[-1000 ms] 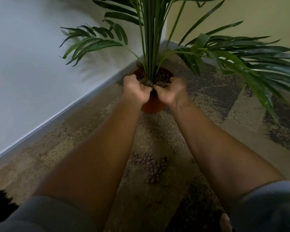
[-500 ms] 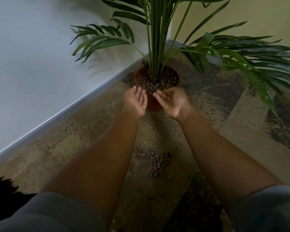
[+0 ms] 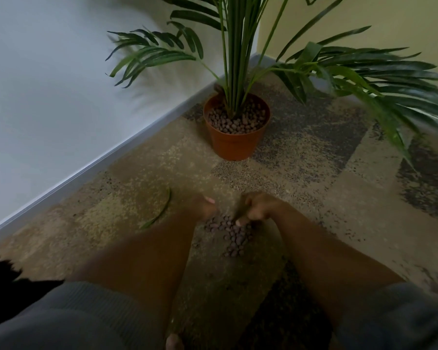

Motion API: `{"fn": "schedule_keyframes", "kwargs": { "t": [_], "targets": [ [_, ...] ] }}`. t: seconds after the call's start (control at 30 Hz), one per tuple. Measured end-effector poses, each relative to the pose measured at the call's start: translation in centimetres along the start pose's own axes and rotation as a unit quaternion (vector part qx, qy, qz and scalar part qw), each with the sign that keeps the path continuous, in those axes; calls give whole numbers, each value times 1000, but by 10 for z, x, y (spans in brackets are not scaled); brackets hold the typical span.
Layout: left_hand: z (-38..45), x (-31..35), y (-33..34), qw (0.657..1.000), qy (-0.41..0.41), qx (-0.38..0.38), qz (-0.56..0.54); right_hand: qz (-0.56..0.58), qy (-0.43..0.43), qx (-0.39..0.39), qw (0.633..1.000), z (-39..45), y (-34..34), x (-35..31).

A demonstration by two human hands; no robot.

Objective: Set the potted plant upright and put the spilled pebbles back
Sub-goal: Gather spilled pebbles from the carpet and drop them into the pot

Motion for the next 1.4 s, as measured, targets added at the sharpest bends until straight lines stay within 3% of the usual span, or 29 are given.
{"fn": "schedule_keyframes", "kwargs": {
  "t": [0.17, 0.37, 0.47, 0.8, 1.0, 1.23, 1.33, 1.4],
  "targets": [
    [6, -12, 19, 998, 4, -32, 52, -55, -22, -24, 998, -1, 28, 6],
    [2, -19, 38, 991, 31, -85, 103, 4, -101, 30, 994, 1, 42, -16],
    [3, -12, 41, 994, 55, -86, 42, 17, -145, 56, 988, -1, 41, -32],
    [9, -5, 26, 988, 104, -2, 118, 3, -187, 111, 976, -9, 35, -52],
    [8, -2, 32, 989, 118, -23, 87, 7, -195, 135, 971, -15, 29, -54],
    [5, -13, 49, 991, 13, -113, -67, -21, -156, 125, 980, -12, 25, -57],
    [4, -15, 49, 985, -19, -102, -141, 14, -142, 109, 984, -9, 26, -53],
    [0, -16, 59, 967, -60, -136, -207, 78, -122, 91, 985, -5, 27, -46]
  ]
}}
Point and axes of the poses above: each hand's wrist, its own z-axis towards the middle knuckle, its own y-axis out of the palm, x = y × z, the point moved 10 cm from there along z, towards the middle knuckle, and after that the axes turned 2 degrees about x, right-handed, at the moved point
